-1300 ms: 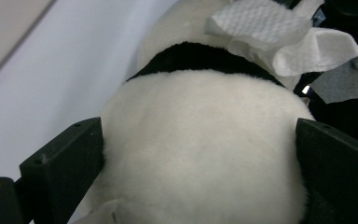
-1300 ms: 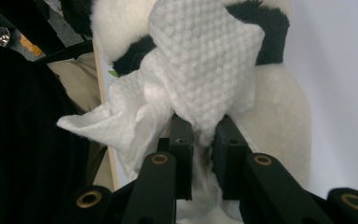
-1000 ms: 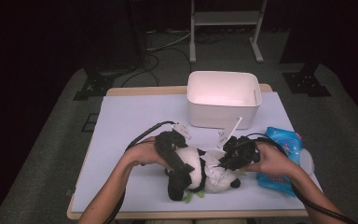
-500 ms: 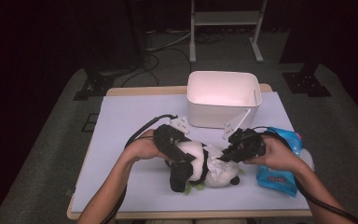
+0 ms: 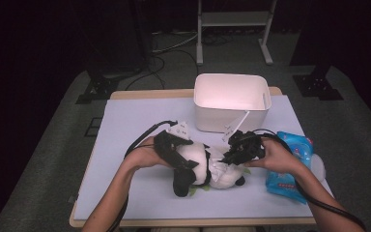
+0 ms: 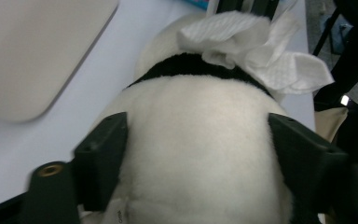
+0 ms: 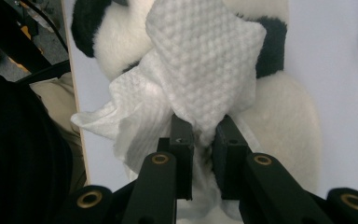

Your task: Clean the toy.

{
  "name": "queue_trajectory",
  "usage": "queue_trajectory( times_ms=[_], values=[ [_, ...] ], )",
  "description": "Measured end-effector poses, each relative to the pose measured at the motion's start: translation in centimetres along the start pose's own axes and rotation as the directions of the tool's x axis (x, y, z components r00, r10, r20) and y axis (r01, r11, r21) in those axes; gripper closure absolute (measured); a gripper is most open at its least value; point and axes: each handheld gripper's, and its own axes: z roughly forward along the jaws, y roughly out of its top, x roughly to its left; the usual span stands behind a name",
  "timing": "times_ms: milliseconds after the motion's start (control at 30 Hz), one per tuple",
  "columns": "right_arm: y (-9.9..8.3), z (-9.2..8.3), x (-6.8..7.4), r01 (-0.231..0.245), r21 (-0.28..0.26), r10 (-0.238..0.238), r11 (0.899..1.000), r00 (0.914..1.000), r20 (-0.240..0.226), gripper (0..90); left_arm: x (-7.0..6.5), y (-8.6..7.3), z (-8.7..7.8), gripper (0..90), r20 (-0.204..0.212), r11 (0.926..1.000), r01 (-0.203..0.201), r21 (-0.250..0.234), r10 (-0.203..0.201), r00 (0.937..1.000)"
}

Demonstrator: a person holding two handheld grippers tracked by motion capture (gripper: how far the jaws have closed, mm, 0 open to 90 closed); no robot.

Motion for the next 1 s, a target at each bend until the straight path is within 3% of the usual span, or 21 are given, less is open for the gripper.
queue_trajectory(
  times_ms=[167, 267, 400, 500, 600, 1000],
  values=[
    [1.1, 0.3, 0.9, 0.040, 0.049, -0.041, 0.998, 0.9989, 0.020, 79.2, -0.8, -1.5, -1.0, 15.0, -0.029, 0.9983, 0.031, -0.050, -0.033, 0.9991],
    [1.3, -0.1, 1.3, 0.055, 0.052, -0.057, 0.997, 0.9978, 0.035, 79.1, -1.2, -1.8, -1.3, 15.1, -0.053, 0.9989, 0.019, -0.044, -0.021, 0.9984],
    [0.8, -0.5, 1.4, 0.050, 0.061, -0.053, 0.997, 0.9971, 0.055, 79.1, -1.5, -2.2, -1.8, 11.6, -0.096, 0.9988, 0.042, -0.027, -0.044, 0.9944],
    [0.1, -0.9, 1.2, 0.031, 0.057, -0.034, 0.998, 0.9977, 0.058, 79.0, -1.6, -2.7, -1.8, 11.4, -0.093, 0.9979, 0.060, -0.023, -0.062, 0.9938],
    [-0.8, -1.4, 0.9, 0.015, 0.053, -0.019, 0.998, 0.9975, 0.068, 78.9, -1.4, -3.2, -1.8, 11.9, -0.082, 0.9957, 0.079, -0.049, -0.083, 0.9932],
    [-4.9, -1.8, 0.2, -0.078, 0.040, 0.075, 0.996, 0.9953, 0.061, 78.6, -1.3, -4.2, -1.5, 13.7, -0.065, 0.9929, 0.085, -0.083, -0.091, 0.9938]
  ],
)
